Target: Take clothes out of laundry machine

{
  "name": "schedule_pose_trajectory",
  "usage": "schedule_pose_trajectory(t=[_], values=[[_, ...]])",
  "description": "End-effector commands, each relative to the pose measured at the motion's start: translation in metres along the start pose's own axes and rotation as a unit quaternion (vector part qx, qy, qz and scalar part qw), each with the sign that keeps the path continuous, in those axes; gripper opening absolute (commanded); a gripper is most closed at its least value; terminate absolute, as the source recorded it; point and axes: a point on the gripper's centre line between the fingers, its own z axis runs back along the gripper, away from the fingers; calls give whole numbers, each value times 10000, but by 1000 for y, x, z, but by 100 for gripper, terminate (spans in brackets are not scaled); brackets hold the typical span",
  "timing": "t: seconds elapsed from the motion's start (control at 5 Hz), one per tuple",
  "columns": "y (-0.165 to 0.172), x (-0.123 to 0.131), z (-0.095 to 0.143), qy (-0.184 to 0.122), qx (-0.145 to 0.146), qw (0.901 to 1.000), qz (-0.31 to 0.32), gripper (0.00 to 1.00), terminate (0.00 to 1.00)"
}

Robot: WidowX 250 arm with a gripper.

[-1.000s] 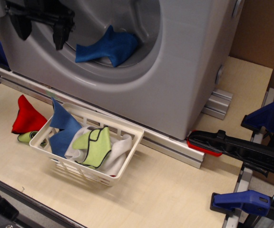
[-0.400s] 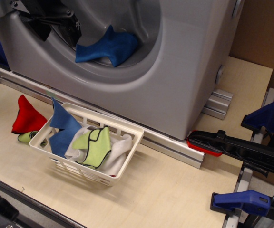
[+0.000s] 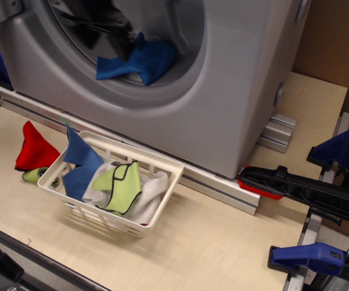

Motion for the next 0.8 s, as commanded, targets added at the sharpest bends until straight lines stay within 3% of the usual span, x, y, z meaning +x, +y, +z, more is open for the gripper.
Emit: schedule_pose_trajectory(t=[0.0,0.4,0.6], values=[[-16,19,-7,236,265,9988,-343,100,0],[-31,31,-31,326,-40,9979,-564,100,0],[-32,32,-34,467,132,9974,-523,0,0]])
